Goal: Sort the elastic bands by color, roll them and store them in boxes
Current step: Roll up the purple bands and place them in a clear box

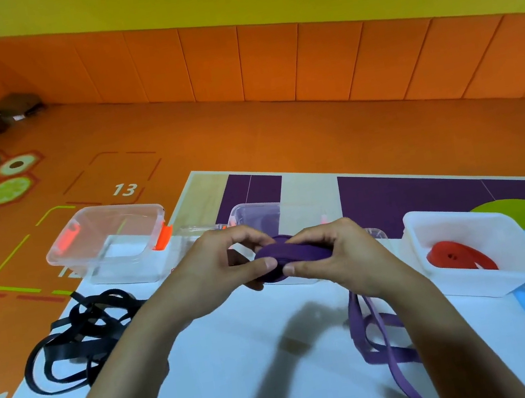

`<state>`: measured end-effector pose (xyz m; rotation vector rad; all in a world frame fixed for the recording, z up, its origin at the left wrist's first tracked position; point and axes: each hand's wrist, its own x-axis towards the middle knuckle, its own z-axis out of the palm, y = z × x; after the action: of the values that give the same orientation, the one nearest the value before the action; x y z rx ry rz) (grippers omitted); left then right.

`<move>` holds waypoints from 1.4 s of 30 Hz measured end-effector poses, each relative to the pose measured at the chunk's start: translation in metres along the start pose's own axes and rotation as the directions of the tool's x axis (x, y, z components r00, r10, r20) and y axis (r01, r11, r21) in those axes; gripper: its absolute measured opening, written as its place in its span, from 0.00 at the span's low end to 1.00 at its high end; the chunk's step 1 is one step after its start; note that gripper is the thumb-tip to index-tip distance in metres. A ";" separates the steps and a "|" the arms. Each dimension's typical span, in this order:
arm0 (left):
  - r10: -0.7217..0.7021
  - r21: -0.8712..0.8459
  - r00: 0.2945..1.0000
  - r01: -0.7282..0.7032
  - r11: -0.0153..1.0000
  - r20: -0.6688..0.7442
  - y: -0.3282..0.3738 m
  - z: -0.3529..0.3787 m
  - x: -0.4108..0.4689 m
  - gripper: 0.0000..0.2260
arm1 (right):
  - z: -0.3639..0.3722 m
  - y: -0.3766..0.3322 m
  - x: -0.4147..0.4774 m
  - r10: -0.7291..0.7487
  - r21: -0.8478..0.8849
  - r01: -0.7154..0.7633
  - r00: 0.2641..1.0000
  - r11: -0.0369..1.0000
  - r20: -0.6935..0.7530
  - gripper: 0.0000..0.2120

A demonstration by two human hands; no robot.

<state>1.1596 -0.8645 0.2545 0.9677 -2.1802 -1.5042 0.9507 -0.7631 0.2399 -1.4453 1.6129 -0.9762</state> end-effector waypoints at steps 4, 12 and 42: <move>0.037 0.130 0.998 -0.045 0.991 0.059 0.002 0.001 -0.002 0.08 | 0.000 0.001 -0.002 -0.011 0.057 0.011 1.000 0.998 0.001 0.09; 0.144 -0.186 0.978 -0.171 0.968 -0.149 -0.007 0.015 0.004 0.09 | 0.012 0.004 0.004 -0.055 0.348 0.131 0.974 0.928 -0.220 0.06; 0.091 -0.534 0.975 -0.187 0.825 -0.201 -0.001 0.033 0.013 0.09 | 0.012 0.020 0.009 -0.063 0.315 0.169 0.945 0.934 -0.322 0.03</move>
<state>1.1311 -0.8508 0.2397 0.6842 -1.5179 -1.7602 0.9527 -0.7714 0.2162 -1.2032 1.4849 -1.5318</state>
